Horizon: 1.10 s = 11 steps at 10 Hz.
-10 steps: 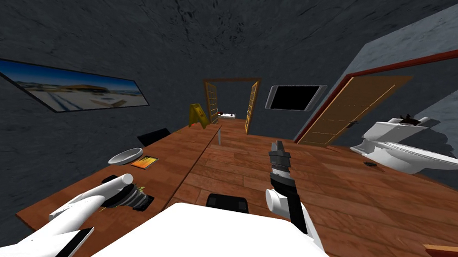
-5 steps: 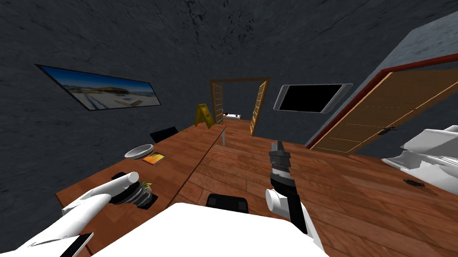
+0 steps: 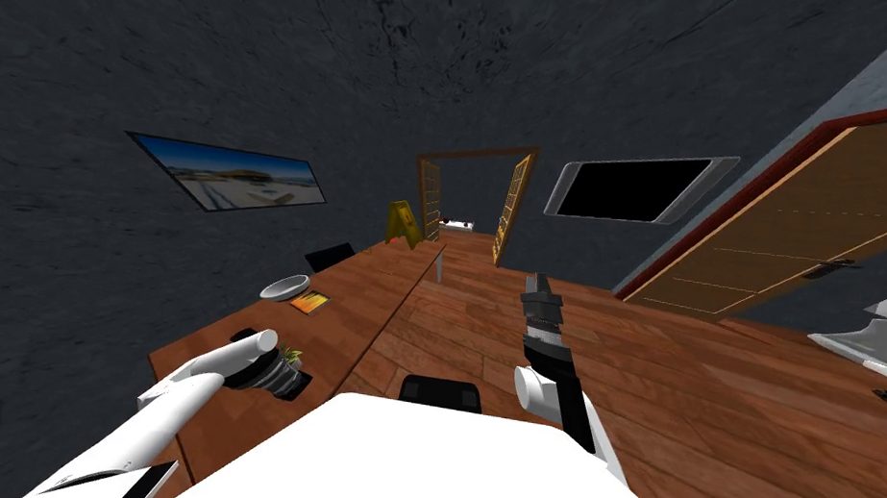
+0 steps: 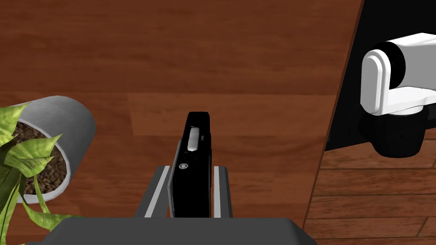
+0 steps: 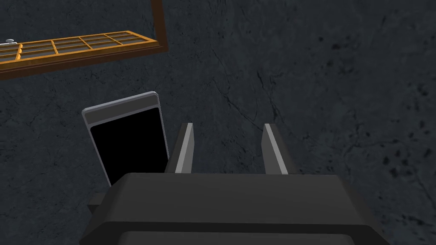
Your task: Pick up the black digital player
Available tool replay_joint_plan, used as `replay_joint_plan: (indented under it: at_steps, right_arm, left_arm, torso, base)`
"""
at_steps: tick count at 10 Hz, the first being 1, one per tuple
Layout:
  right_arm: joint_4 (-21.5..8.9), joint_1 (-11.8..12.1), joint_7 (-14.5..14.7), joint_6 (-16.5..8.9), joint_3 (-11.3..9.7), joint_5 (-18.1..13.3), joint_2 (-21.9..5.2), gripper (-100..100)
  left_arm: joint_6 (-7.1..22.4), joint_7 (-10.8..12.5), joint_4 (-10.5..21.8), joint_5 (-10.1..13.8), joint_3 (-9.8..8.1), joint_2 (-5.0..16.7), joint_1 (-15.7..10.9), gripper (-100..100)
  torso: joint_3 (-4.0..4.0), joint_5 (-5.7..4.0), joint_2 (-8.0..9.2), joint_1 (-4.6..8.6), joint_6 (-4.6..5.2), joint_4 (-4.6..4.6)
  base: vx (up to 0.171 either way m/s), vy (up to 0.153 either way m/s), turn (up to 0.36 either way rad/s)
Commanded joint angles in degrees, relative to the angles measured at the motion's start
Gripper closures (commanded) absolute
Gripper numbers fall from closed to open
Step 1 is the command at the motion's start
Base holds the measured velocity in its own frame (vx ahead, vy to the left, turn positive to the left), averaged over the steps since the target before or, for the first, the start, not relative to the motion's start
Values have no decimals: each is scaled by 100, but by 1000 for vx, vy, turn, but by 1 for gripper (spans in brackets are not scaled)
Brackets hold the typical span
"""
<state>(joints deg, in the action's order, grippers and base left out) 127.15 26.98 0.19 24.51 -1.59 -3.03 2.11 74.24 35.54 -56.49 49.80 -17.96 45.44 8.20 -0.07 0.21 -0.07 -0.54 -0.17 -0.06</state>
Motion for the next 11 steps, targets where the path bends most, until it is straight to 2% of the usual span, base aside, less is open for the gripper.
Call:
replay_joint_plan:
  at_steps: [1, 2, 3, 5, 6, 8, 9, 11]
  right_arm:
    - [0, 0, 0, 0, 0, 0, 0, 0]
    - [0, -1, 0, 0, 0, 0, 0, 0]
    - [0, 2, 0, 0, 1, 0, 0, 0]
    - [0, 0, 0, 0, 0, 0, 0, 0]
    - [0, -1, 0, 0, 0, 0, 0, 0]
    - [0, 1, 0, 0, 1, 0, 0, 0]
    - [0, 0, 0, 0, 0, 0, 0, 0]
    - [0, 1, 0, 0, 0, 0, 0, 0]
  left_arm:
    - [4, 34, -212, -14, 1, -22, 17, 100]
    - [196, 85, -357, -184, 13, -165, 123, 100]
    - [196, 85, -473, -184, 13, -165, 123, 100]
    - [196, 85, -753, -184, 13, -165, 123, 100]
    - [388, 135, -969, -353, 24, -308, 229, 100]
    - [388, 135, -1294, -353, 24, -308, 229, 100]
    - [580, 186, -1478, -523, 35, -451, 334, 100]
    - [580, 186, -1835, -523, 35, -451, 334, 100]
  torso:
    - [0, 0, 0, 0, 0, 0]
    - [6, 1, 10, 2, 4, 3]
    - [-1, 4, 0, -6, -24, -6]
    - [1, 0, 0, 6, 3, 2]
    - [8, -2, 12, 8, 3, 5]
    - [-3, -1, -4, 1, -13, -3]
    - [2, -2, 2, 6, 0, 2]
    - [-7, -3, -13, 5, -10, -3]
  base:
    - [12, 12, -33]
    - [89, 36, 357]
    - [110, 11, 273]
    - [29, -2, -24]
    - [81, 16, 271]
    - [75, 7, 189]
    - [118, 18, 302]
    - [79, 0, 137]
